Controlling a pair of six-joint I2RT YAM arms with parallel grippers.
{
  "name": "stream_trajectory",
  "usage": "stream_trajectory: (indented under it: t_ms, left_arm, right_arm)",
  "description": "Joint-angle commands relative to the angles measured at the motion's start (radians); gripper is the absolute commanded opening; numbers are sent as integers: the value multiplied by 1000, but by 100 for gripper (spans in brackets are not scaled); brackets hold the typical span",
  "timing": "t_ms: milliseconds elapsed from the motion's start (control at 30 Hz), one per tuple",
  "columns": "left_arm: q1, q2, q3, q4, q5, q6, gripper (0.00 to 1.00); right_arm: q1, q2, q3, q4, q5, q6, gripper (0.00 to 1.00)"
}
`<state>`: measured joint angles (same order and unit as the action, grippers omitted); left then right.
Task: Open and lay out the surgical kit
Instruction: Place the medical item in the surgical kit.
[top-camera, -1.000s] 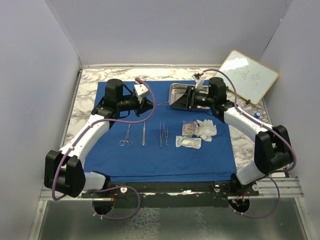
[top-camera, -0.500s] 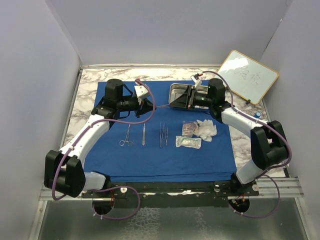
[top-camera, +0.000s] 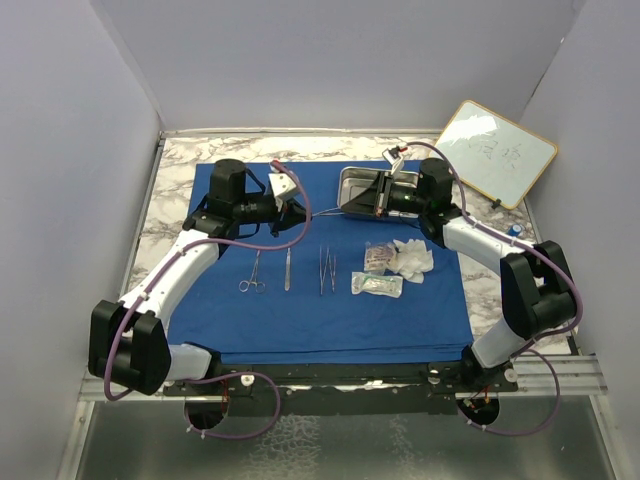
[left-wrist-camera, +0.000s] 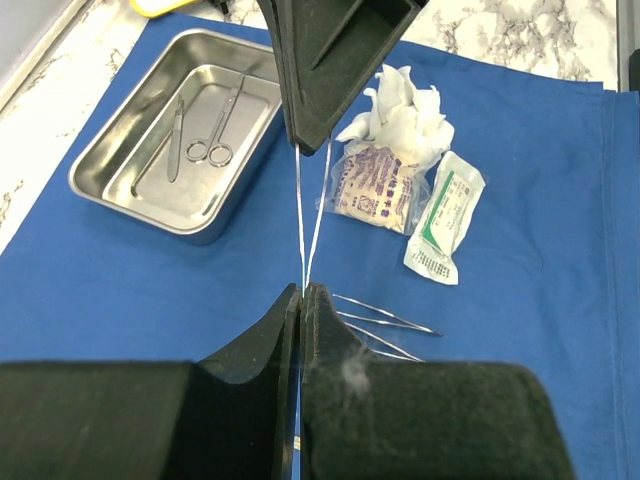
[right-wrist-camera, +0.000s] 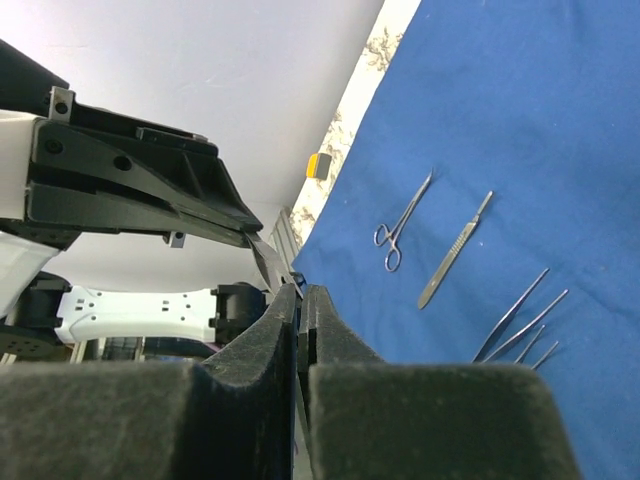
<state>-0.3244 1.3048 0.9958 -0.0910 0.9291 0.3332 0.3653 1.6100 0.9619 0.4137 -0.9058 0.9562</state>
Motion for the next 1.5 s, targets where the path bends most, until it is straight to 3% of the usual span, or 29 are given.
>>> stream_trajectory:
  t_ms: [0,567,933,1100,1467]
  left_arm:
    - [2,-30,-24,3,36,29,0]
    - [0,-21,-32,-9,31,7,31]
    - [-39,22,59,-156,-10,-28,57]
    - [-88,65,129,-249,-85,-22,59]
    - [-117,129,171,-275,-69,-83,63]
  right_arm:
    - [-2,4,-3,57,-33,-8,1]
    - [-14,-9,2,63,-61,-107,1]
    - [-7,14,119,-150,-212,-463,1]
    - [17,30,192,-329,-252,-634,1]
    - [39,52,264,-531,-298,-822,1]
